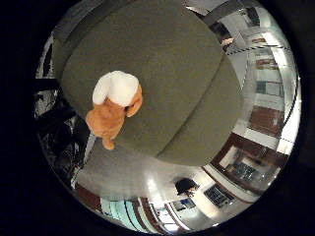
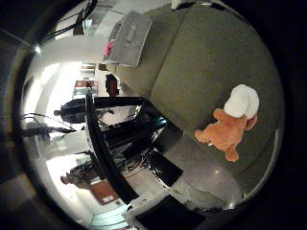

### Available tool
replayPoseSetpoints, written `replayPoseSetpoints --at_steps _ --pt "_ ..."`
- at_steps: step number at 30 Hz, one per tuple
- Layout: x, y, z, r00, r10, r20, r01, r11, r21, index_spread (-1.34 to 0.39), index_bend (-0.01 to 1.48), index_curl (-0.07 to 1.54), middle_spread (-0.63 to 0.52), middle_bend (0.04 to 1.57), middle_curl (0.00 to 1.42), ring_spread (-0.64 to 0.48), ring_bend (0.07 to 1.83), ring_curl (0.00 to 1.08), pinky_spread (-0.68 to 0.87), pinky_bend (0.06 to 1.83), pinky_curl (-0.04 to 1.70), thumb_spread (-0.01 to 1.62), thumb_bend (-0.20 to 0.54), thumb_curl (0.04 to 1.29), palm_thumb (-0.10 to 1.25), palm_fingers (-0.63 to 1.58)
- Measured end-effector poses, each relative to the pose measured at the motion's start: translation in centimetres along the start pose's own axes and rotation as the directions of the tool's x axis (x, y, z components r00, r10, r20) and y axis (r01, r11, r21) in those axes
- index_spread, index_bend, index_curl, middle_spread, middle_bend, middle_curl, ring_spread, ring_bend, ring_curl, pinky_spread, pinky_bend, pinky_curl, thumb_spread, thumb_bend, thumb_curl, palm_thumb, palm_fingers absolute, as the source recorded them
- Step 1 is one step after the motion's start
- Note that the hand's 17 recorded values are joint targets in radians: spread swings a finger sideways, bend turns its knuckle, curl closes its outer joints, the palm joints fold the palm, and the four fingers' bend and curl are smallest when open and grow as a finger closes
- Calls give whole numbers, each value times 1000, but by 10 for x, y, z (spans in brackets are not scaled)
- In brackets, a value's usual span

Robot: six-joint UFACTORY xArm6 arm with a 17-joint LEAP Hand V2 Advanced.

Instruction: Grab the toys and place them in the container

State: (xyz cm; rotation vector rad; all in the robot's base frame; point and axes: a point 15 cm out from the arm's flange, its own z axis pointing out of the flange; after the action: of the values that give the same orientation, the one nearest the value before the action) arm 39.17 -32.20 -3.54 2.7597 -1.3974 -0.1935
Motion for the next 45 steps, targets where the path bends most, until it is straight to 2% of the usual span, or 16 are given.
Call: replayPoseSetpoints --at_steps 20,37,40,43,45 --pt "7 16 70 999 44 -10 -44 999 23 -406 167 279 20 186 306 94 281 273 268 473 182 1005 -26 295 505 -9" --pt "54 -4 103 995 67 -77 -64 997 51 -407 170 293 12 189 305 93 277 271 285 451 174 1004 -25 297 547 18" --pt "51 -5 109 996 65 -69 -62 997 47 -400 160 285 5 201 310 72 324 280 291 458 172 1002 -23 299 557 102" --pt "50 -5 110 996 62 -68 -59 997 45 -385 151 276 -35 244 330 -16 425 299 277 497 161 1003 -24 302 570 293" --pt "50 -5 110 996 60 -68 -57 997 45 -376 154 269 -85 297 351 -96 514 317 204 531 144 1002 -23 303 577 441"
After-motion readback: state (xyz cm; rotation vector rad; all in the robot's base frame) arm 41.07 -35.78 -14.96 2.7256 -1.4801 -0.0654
